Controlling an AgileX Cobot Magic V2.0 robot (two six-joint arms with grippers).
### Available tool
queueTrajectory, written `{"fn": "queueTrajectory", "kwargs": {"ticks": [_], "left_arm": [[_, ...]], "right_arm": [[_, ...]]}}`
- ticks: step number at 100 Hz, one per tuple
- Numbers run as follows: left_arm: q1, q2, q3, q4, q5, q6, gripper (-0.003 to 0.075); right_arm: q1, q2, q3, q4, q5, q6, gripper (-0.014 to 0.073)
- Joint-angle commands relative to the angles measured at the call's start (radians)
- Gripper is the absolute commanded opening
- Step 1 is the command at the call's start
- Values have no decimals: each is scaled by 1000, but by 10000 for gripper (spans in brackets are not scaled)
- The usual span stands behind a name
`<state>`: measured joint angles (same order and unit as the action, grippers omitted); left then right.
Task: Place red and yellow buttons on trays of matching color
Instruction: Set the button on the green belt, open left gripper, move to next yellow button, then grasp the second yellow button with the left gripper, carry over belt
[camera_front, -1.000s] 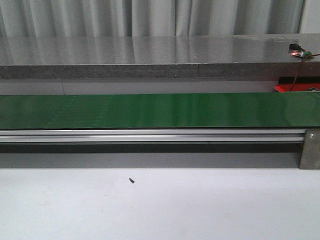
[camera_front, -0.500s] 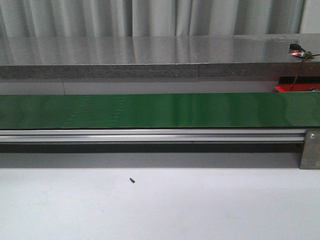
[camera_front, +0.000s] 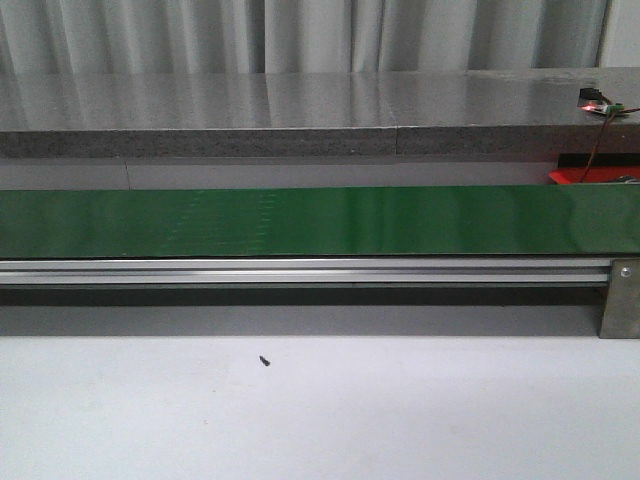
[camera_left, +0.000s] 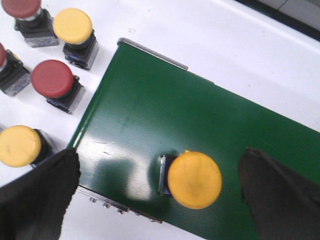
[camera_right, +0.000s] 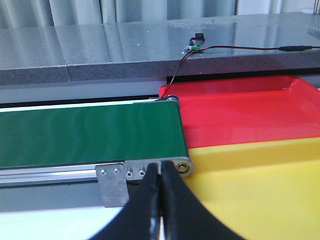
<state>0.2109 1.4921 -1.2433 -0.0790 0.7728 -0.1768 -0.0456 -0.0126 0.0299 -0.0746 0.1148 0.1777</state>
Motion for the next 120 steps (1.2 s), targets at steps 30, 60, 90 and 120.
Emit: {"fn": "queueTrajectory", "kwargs": {"ticks": [30,60,90,120], "left_arm": [[169,-108,-27,51,58,1,618],[323,-86,-27,86,106,10,618],[391,-26,7,162,97,10,618],[418,82,35,170,61,12,618]], "right_arm": [[-1,-17,-19,-9,-75,-2,-68],[-1,-17,-19,-9,-75,-2,-68],[-1,-17,-19,-9,-75,-2,-68],[-1,-17,-19,-9,-75,-2,-68]]}}
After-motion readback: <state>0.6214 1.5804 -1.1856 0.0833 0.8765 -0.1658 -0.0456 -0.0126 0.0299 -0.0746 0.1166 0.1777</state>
